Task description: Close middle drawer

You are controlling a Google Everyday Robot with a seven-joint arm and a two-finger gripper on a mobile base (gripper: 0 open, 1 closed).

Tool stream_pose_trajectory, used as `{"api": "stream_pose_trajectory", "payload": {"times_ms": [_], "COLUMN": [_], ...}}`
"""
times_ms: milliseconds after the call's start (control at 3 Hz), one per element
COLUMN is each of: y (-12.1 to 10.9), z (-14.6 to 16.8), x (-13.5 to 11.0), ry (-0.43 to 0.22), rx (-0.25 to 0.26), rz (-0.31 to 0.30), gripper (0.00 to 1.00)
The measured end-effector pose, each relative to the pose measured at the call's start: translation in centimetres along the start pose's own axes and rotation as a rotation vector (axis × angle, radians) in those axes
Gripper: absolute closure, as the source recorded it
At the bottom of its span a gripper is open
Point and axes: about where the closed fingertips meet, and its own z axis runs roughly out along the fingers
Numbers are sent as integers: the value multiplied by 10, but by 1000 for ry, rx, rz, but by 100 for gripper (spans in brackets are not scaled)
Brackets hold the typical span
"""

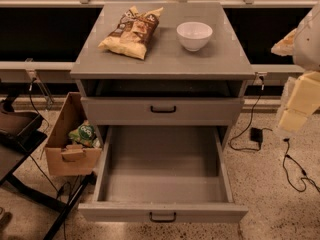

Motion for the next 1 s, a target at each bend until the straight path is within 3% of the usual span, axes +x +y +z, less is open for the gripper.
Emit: {"api": "stream_pose_trajectory", "payload": {"times_ms": [333,667,1000], "y": [2,18,50], "z": [6,33,71], "x": [-4,-7,-24], "ry": [-5,-10,-21], "rx": [4,13,61], "rz": [-7,7,40], "gripper": [0,0,0]}}
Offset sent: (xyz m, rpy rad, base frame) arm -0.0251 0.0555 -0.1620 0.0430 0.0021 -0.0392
